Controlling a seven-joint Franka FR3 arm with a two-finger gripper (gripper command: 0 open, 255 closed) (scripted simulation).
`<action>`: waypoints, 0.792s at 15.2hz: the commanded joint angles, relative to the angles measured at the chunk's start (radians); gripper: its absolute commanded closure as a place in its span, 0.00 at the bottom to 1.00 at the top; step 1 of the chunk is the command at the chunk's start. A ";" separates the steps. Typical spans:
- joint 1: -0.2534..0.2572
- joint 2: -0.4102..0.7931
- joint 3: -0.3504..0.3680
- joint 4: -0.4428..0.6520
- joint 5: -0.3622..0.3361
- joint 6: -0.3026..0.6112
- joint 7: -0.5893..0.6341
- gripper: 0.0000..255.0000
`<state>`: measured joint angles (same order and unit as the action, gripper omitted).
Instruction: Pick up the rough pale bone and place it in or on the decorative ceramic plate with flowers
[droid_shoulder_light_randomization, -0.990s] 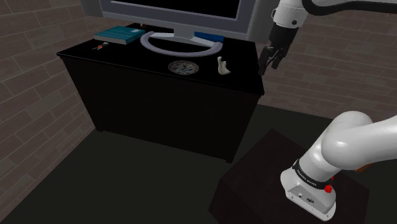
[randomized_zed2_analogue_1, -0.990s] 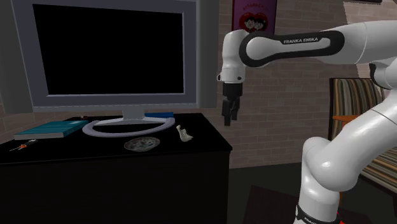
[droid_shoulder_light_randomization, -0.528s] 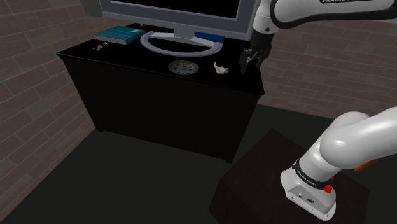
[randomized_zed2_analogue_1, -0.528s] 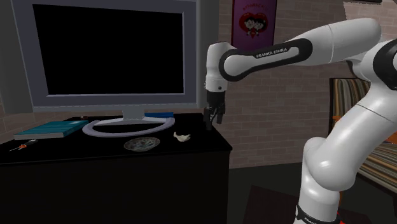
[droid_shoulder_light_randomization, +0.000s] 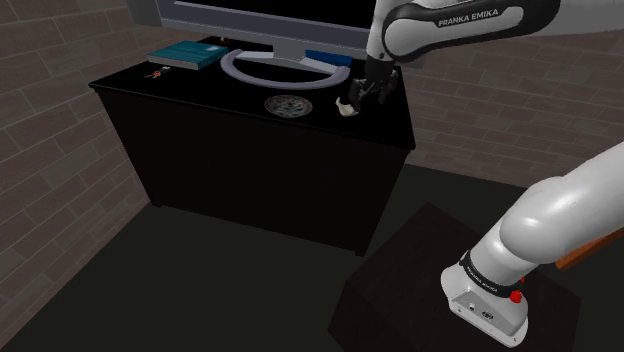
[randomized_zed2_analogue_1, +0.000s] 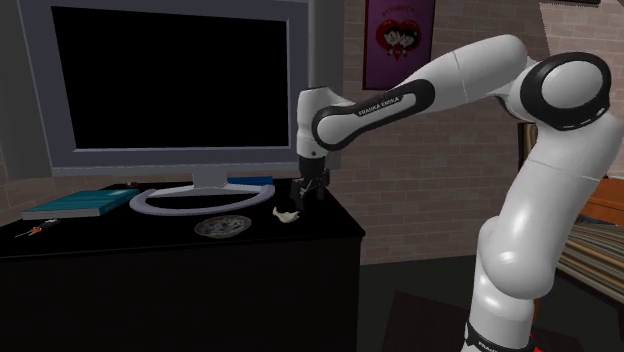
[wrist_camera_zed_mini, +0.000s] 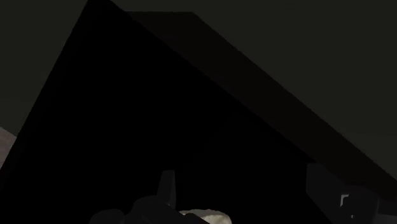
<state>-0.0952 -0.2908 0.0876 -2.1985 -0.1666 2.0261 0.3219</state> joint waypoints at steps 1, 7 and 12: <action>-0.018 0.072 -0.001 0.049 -0.032 0.037 0.031 0.00; -0.049 0.275 -0.001 0.213 -0.131 0.107 0.147 0.00; -0.055 0.308 -0.008 0.198 -0.145 0.156 0.158 0.00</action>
<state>-0.1489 0.0088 0.0803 -1.9978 -0.3080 2.1704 0.4768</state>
